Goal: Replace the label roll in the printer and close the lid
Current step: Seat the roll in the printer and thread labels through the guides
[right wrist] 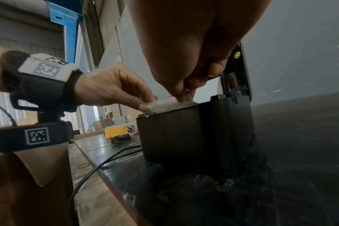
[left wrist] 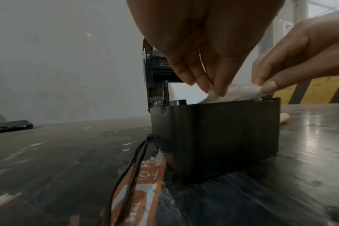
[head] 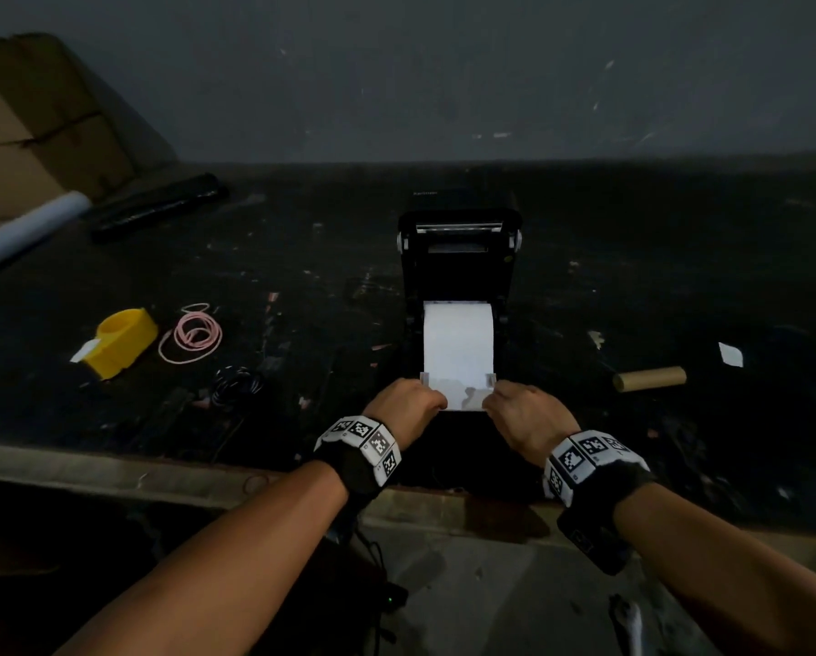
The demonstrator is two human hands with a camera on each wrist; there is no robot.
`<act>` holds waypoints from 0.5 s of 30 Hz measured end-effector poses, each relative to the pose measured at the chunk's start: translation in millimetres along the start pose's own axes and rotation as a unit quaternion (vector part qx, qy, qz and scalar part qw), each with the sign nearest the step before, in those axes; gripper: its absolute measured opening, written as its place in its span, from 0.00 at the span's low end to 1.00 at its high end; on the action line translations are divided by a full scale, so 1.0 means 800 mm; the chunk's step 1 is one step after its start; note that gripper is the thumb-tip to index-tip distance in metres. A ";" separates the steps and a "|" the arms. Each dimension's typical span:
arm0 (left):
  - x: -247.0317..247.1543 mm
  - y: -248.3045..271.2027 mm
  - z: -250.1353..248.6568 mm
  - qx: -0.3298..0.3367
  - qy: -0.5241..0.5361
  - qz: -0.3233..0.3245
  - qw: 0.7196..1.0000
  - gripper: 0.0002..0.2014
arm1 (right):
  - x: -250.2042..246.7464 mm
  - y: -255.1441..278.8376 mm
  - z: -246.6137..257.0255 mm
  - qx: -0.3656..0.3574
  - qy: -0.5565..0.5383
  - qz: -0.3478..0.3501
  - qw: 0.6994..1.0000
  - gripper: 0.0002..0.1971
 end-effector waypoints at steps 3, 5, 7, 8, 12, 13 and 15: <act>0.002 0.004 0.004 -0.010 0.018 -0.002 1.000 0.13 | 0.002 0.008 0.004 0.014 0.003 -0.016 1.000 0.11; 0.006 0.008 0.007 -0.013 0.023 0.003 1.000 0.14 | 0.002 0.013 0.011 0.015 0.010 -0.016 1.000 0.10; 0.008 0.013 0.006 -0.007 0.030 0.013 0.999 0.14 | 0.000 0.020 0.017 0.023 0.019 -0.022 0.999 0.09; 0.009 0.015 0.006 -0.005 0.032 0.017 0.999 0.14 | -0.001 0.022 0.019 0.026 0.021 -0.023 0.999 0.09; 0.014 0.021 0.010 0.000 0.038 0.029 0.999 0.13 | 0.000 0.028 0.027 0.037 0.019 -0.008 0.999 0.11; 0.014 0.023 0.010 0.001 0.040 0.032 0.999 0.13 | 0.001 0.030 0.028 0.042 0.015 -0.003 0.999 0.12; 0.015 0.026 0.012 0.005 0.045 0.036 0.998 0.13 | 0.002 0.033 0.030 0.052 0.010 0.006 0.999 0.12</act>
Point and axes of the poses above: each hand's wrist, its own y-axis away from the middle knuckle, its own x-axis out of the palm, z = x × y, the point moved 8 cm from there along -y, towards the middle knuckle, and after that the axes turned 14 degrees about -x, right-handed, at the moved point
